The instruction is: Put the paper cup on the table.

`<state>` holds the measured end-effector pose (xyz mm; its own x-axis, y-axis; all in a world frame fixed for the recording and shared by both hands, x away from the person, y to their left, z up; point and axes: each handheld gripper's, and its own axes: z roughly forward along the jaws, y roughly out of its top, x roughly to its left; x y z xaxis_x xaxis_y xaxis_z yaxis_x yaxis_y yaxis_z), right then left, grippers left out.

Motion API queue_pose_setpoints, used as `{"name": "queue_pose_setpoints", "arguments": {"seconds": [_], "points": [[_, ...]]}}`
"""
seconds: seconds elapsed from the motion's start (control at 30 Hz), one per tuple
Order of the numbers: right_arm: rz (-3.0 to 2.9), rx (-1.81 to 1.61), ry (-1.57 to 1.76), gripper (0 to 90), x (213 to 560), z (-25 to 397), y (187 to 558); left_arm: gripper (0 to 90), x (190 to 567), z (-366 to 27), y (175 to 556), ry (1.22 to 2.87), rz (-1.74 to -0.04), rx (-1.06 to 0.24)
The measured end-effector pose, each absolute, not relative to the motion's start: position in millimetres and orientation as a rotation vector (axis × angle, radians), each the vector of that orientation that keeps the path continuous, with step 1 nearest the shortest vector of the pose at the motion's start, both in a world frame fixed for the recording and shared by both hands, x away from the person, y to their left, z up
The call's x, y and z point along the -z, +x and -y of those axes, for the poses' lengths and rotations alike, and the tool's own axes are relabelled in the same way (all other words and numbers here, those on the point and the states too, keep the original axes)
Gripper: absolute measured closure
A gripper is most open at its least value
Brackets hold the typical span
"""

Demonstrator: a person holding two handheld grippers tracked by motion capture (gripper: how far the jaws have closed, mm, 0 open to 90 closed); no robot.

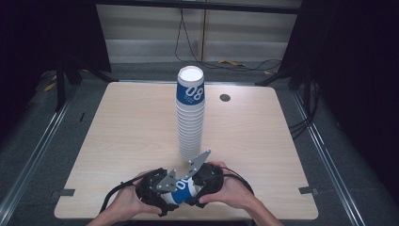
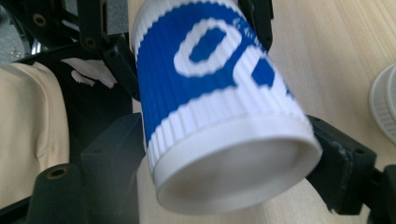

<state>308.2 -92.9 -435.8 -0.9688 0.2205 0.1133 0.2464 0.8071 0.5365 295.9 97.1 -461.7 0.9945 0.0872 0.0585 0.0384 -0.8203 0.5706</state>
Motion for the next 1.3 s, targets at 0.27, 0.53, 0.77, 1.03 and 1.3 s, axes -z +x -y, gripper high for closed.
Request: {"name": "queue_pose_setpoints", "arguments": {"seconds": [0.27,0.53,0.77,1.03,1.3], "points": [[2.933,0.84,-0.326,24.8,438.2,89.5,308.1,17.0,463.0,-96.6,293.6,2.536,-0.055,-0.112],[2.92,0.845,-0.311,27.4,440.4,91.5,306.8,15.4,463.0,-100.7,295.3,2.486,-0.083,-0.097],[2.899,0.909,-0.323,27.8,436.7,96.2,306.6,14.6,459.7,-108.7,294.3,2.399,-0.099,-0.111],[2.902,0.913,-0.322,28.1,435.8,96.8,305.0,14.6,458.2,-109.5,293.1,2.378,-0.108,-0.111],[2.903,0.916,-0.328,28.3,435.4,98.1,304.9,14.3,456.7,-111.2,293.3,2.354,-0.114,-0.12]]}}
